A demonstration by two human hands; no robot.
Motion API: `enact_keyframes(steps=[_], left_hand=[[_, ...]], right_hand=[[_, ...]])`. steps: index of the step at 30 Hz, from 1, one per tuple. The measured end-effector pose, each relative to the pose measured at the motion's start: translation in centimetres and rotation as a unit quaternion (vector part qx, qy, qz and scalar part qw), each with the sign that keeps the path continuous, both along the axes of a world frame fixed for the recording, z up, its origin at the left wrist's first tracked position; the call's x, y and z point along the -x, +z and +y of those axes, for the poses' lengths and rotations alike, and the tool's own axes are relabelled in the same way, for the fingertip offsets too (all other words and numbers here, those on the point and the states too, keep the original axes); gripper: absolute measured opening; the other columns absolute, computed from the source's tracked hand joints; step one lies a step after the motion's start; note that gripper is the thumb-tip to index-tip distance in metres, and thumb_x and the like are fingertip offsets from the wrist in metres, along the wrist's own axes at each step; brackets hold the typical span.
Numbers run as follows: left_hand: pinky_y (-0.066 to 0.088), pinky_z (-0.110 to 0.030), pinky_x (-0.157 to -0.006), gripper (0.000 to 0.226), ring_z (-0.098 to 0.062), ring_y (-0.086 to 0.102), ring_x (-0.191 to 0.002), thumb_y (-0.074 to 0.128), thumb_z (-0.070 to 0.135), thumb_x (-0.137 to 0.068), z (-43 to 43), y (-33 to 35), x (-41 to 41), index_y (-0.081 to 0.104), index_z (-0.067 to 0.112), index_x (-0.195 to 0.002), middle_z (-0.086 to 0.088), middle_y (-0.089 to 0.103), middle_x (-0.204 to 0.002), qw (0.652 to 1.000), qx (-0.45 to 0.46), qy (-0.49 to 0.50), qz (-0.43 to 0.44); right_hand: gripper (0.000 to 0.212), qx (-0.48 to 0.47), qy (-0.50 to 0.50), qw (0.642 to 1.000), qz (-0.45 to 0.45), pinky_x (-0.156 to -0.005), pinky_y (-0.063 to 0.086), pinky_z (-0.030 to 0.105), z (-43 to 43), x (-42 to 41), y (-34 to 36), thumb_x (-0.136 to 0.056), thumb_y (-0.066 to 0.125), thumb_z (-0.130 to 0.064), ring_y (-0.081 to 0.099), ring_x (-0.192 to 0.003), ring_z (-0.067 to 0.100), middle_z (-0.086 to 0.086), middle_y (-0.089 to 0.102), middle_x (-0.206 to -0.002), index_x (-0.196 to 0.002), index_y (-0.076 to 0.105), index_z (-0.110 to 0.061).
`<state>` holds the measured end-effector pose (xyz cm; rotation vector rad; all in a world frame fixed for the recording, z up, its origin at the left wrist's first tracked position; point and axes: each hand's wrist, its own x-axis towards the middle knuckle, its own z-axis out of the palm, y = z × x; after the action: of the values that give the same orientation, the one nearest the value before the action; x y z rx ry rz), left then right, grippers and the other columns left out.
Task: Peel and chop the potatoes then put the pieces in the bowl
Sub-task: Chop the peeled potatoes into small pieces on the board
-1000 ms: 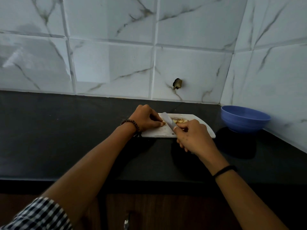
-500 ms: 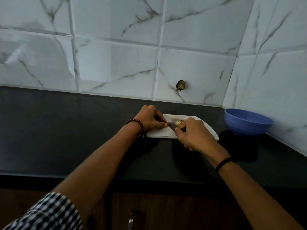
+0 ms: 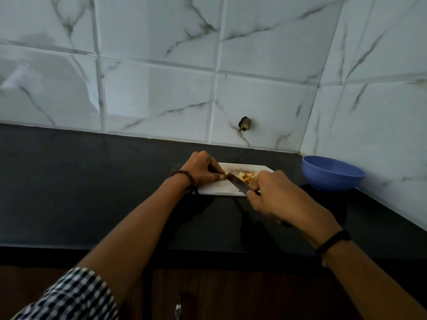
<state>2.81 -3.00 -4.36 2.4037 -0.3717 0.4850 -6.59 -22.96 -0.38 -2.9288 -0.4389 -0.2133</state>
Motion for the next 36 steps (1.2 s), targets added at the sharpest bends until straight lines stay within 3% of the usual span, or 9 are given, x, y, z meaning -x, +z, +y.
enact_keyframes(steps=[3,7,10,15,20,26,30,36], left_hand=[[0.044,0.002,-0.071,0.016,0.000,0.065,-0.081,0.080,0.023,-0.077,0.0,0.1,0.0,0.079,0.014,-0.089,0.004,0.075,-0.089,1.000,0.000,-0.006,0.002],[0.044,0.001,-0.071,0.017,-0.001,0.065,-0.081,0.080,0.026,-0.076,0.1,0.2,-0.2,0.079,0.015,-0.088,0.004,0.075,-0.086,1.000,-0.003,-0.014,-0.003],[0.045,0.000,-0.071,0.016,-0.002,0.065,-0.081,0.080,0.026,-0.076,0.1,0.2,-0.3,0.079,0.015,-0.087,0.004,0.075,-0.086,1.000,-0.013,-0.015,-0.013],[0.044,-0.001,-0.067,0.016,-0.002,0.064,-0.077,0.080,0.026,-0.076,0.0,0.1,-0.4,0.079,0.014,-0.087,0.004,0.074,-0.085,0.999,-0.027,-0.010,-0.017],[0.043,-0.001,-0.065,0.015,-0.003,0.064,-0.077,0.080,0.026,-0.076,-0.1,0.3,-0.4,0.079,0.014,-0.086,0.003,0.074,-0.083,0.999,-0.029,-0.004,-0.020],[0.044,-0.002,-0.067,0.015,-0.002,0.063,-0.076,0.080,0.024,-0.077,-0.2,0.3,-0.1,0.078,0.013,-0.086,0.004,0.074,-0.083,0.999,-0.030,-0.005,-0.020],[0.046,-0.004,-0.068,0.012,-0.002,0.064,-0.077,0.079,0.022,-0.077,-0.2,0.3,-0.3,0.079,0.013,-0.085,0.003,0.074,-0.082,0.999,-0.030,0.001,-0.019],[0.053,-0.017,-0.078,0.011,-0.004,0.065,-0.079,0.079,0.019,-0.076,-0.3,0.1,-0.4,0.079,0.013,-0.084,0.002,0.074,-0.083,0.999,-0.035,0.001,-0.028]], right_hand=[[0.026,-0.054,-0.005,0.998,0.023,-0.053,0.051,0.023,-1.0,0.3,0.9,-0.100,0.055,-0.030,0.062,-0.064,0.011,0.005,0.064,-0.090,-0.120,0.063,-0.016],[0.029,-0.112,-0.006,0.993,-0.048,-0.054,0.055,0.027,-0.2,-0.6,-0.1,-0.101,0.053,-0.030,0.065,-0.063,0.015,0.005,0.064,-0.085,-0.121,0.067,-0.015],[0.030,-0.142,-0.006,0.989,-0.046,-0.052,0.053,0.028,0.5,-1.8,-1.4,-0.100,0.051,-0.032,0.060,-0.059,0.016,0.007,0.064,-0.084,-0.121,0.066,-0.015],[0.026,-0.152,-0.006,0.988,-0.021,-0.042,0.043,0.020,0.9,-3.0,-2.6,-0.100,0.050,-0.030,0.054,-0.049,0.011,0.005,0.063,-0.076,-0.110,0.068,-0.014],[0.026,-0.168,0.009,0.986,-0.012,-0.040,0.044,0.017,0.7,-3.0,-2.8,-0.101,0.050,-0.027,0.055,-0.046,0.010,0.004,0.066,-0.071,-0.113,0.069,-0.015],[0.026,-0.190,0.012,0.981,-0.028,-0.041,0.044,0.018,0.9,-3.2,-3.2,-0.101,0.050,-0.029,0.055,-0.054,0.009,0.009,0.067,-0.075,-0.111,0.070,-0.016],[0.025,-0.190,0.015,0.982,-0.015,-0.036,0.039,0.015,1.1,-2.9,-3.1,-0.102,0.049,-0.027,0.051,-0.038,0.008,0.003,0.062,-0.065,-0.107,0.070,-0.013],[0.026,-0.132,0.012,0.991,-0.037,-0.053,0.046,0.025,2.1,-3.1,-3.0,-0.101,0.049,-0.027,0.050,-0.056,0.013,0.003,0.058,-0.072,-0.102,0.068,-0.008]])
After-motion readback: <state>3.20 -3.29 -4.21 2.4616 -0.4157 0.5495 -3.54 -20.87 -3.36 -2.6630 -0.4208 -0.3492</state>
